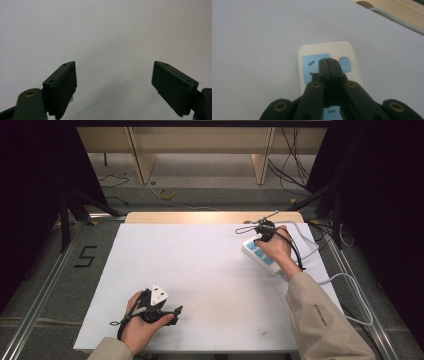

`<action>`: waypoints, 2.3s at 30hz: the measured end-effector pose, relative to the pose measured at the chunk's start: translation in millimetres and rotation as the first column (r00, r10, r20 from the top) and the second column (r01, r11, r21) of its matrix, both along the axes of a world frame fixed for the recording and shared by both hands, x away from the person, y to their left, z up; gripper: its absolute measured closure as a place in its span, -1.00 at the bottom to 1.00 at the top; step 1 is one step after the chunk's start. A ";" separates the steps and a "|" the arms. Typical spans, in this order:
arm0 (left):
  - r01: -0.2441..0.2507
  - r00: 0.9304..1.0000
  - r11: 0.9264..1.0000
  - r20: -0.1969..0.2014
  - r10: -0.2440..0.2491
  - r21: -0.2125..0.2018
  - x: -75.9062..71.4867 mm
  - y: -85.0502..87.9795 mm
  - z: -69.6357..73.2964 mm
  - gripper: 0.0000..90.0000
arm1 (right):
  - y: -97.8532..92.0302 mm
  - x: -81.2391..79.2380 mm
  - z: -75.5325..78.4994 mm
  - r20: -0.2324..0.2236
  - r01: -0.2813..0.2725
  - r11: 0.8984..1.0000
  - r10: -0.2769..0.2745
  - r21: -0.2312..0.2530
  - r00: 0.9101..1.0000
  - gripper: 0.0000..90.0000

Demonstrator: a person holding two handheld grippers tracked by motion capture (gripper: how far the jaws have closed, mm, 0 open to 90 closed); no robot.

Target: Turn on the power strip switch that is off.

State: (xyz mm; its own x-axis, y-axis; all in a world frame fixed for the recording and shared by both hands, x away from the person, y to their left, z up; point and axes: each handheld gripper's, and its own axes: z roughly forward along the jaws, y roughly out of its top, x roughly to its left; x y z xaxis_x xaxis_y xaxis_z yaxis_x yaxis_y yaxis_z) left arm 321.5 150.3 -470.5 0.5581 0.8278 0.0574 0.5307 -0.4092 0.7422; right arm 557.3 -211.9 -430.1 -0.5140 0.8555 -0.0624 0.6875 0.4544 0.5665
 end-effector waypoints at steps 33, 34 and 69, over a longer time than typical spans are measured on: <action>-0.001 1.000 1.000 0.001 0.001 0.001 -0.3 -1.0 -0.4 -0.56 | 8.1 -57.2 16.0 0.027 -0.104 0.993 0.103 0.060 0.994 1.00; -0.001 1.000 1.000 -0.001 0.001 0.002 -0.3 -1.0 -0.2 -0.56 | 8.4 -58.9 16.0 0.026 -0.106 0.992 0.105 0.063 0.994 1.00; -0.004 1.000 1.000 0.000 0.004 -0.001 -0.9 -0.6 -0.2 -0.56 | 10.1 -106.1 8.8 0.037 -0.209 0.975 0.207 0.072 0.978 1.00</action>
State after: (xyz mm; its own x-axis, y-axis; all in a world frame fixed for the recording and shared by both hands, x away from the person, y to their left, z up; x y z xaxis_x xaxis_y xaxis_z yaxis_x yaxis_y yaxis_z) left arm 320.6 149.7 -470.7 0.5546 0.8302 0.0570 0.5321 -0.4065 0.7427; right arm 451.2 -201.8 -421.3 -0.6798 0.7331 -0.0193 0.5653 0.5406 0.6230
